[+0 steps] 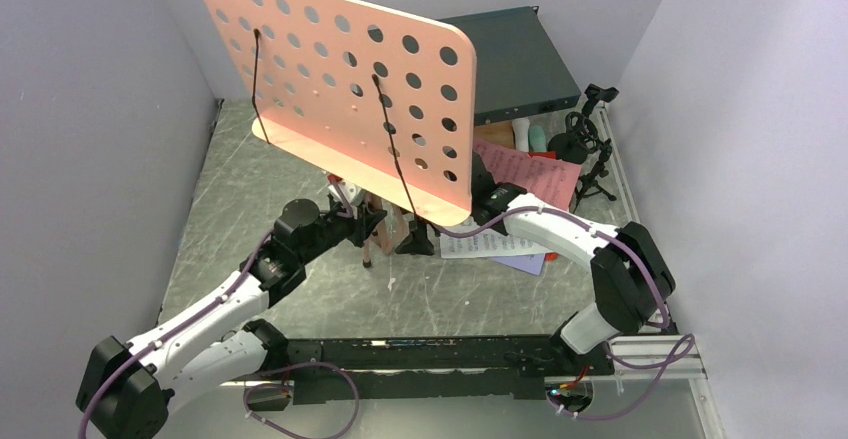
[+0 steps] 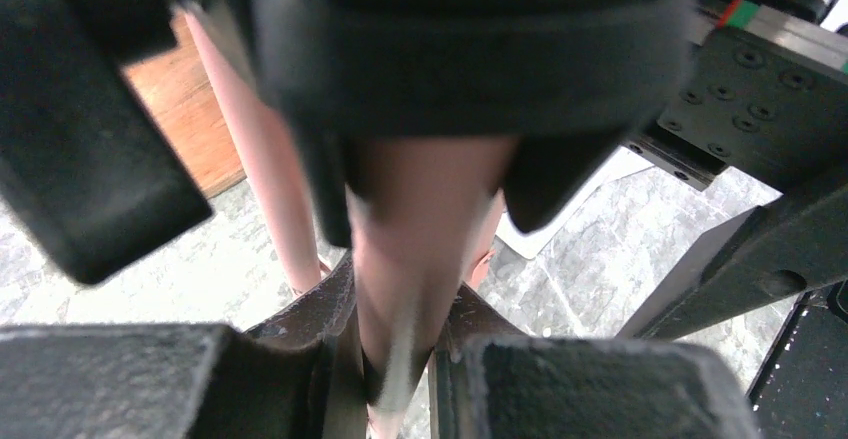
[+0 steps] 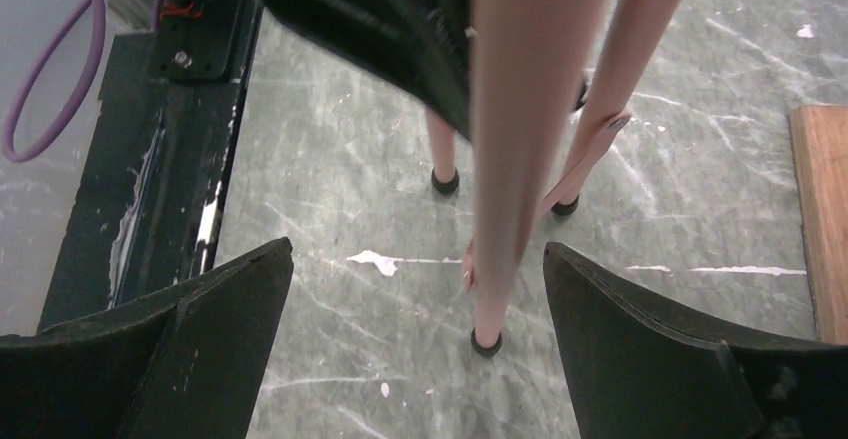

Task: Pack up the instrument practice props
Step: Close the music stand at the center of the board.

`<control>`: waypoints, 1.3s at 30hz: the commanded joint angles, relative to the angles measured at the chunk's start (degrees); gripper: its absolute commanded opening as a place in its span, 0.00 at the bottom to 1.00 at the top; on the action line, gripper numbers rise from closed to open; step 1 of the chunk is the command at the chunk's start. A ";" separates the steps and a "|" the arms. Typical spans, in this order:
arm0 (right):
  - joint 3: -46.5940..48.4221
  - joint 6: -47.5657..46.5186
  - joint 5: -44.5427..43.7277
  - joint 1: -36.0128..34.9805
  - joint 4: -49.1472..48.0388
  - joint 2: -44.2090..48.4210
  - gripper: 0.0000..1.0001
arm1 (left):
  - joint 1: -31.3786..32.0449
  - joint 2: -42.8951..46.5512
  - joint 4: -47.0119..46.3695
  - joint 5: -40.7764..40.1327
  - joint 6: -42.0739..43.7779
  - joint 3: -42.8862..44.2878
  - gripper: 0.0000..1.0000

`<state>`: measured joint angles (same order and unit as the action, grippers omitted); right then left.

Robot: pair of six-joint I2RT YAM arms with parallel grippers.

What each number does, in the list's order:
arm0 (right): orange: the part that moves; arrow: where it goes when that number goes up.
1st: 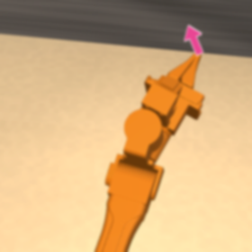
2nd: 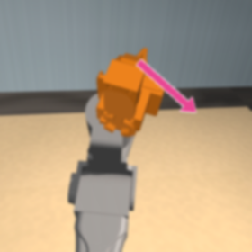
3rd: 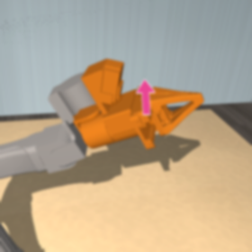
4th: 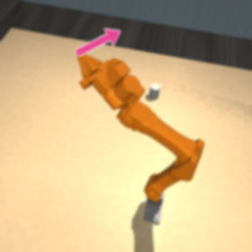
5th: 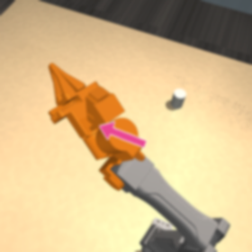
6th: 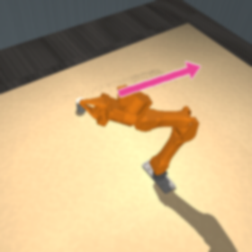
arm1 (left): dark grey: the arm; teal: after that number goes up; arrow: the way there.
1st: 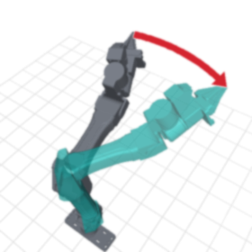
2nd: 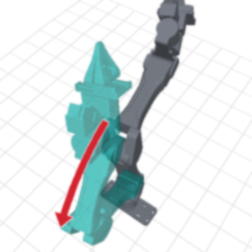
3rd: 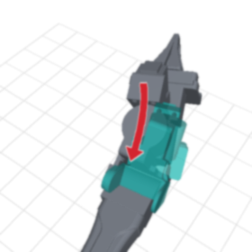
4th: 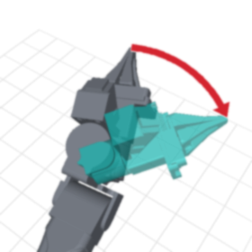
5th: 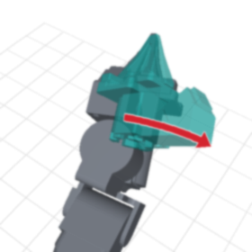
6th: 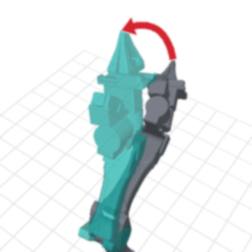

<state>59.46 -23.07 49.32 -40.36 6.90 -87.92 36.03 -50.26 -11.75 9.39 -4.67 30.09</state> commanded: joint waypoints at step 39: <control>-6.12 10.49 6.65 1.97 -18.97 -0.38 0.00 | 8.17 0.59 -12.91 -8.35 -14.54 9.30 0.00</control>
<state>53.87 -13.04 53.32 -38.94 -11.68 -89.89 43.94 -52.90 -11.09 1.26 -18.87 32.93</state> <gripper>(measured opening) 0.261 0.230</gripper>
